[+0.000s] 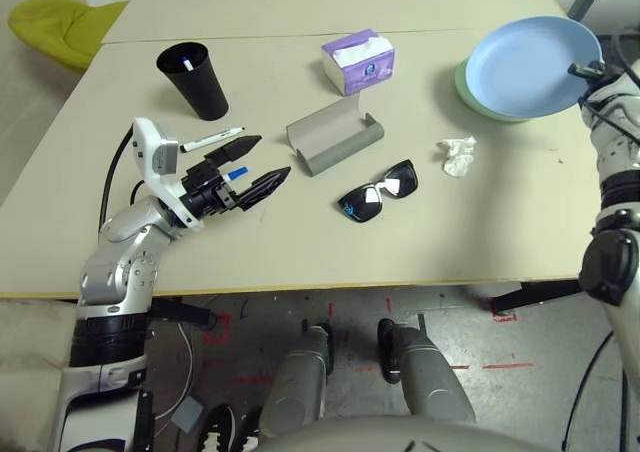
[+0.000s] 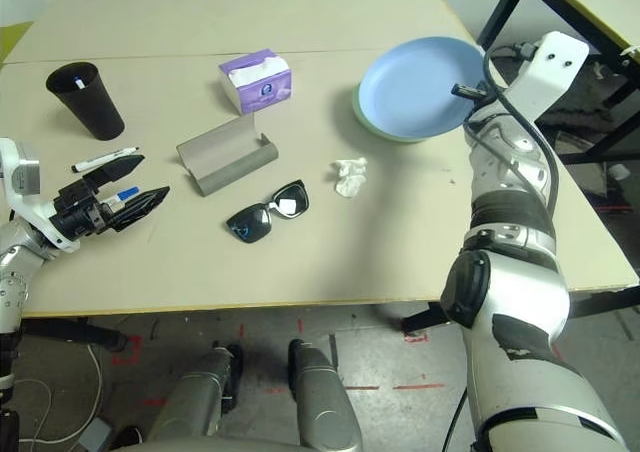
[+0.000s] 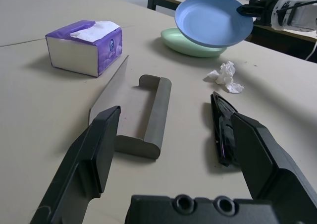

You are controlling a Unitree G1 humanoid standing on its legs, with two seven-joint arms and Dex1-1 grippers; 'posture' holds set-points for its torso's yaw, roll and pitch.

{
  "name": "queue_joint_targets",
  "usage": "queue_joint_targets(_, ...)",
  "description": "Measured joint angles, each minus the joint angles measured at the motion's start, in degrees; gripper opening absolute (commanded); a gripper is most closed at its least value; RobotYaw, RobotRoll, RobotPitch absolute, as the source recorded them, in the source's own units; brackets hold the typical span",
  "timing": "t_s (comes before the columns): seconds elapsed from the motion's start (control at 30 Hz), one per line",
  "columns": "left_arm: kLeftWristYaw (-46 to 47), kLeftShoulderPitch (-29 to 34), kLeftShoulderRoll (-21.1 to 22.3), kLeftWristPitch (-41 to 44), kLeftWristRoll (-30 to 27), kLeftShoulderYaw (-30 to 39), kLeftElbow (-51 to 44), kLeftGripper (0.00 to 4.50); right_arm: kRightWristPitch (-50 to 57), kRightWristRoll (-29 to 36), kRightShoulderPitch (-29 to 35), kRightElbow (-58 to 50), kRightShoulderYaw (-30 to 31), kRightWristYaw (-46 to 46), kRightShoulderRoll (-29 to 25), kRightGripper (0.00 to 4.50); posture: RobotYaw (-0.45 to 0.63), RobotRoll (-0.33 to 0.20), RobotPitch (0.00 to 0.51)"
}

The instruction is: Organize and tidy the items on the table.

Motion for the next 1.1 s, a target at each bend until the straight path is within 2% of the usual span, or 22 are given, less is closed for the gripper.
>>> queue_joint_targets(0.4, 1.0, 1.1, -0.1, 0.2, -0.3, 0.4, -1.6, 4.50, -5.2, -3.8, -2.4, 7.3, 2.3, -2.1, -0.1, 0.01, -0.12, 0.000, 0.222)
queue_joint_targets(1.1, 1.6, 1.8, 0.1, 0.7, -1.3, 1.4, -2.6, 4.50, -6.5, -3.6, -3.2, 9.3, 2.3, -1.3, 0.0, 0.01, -0.12, 0.000, 0.250)
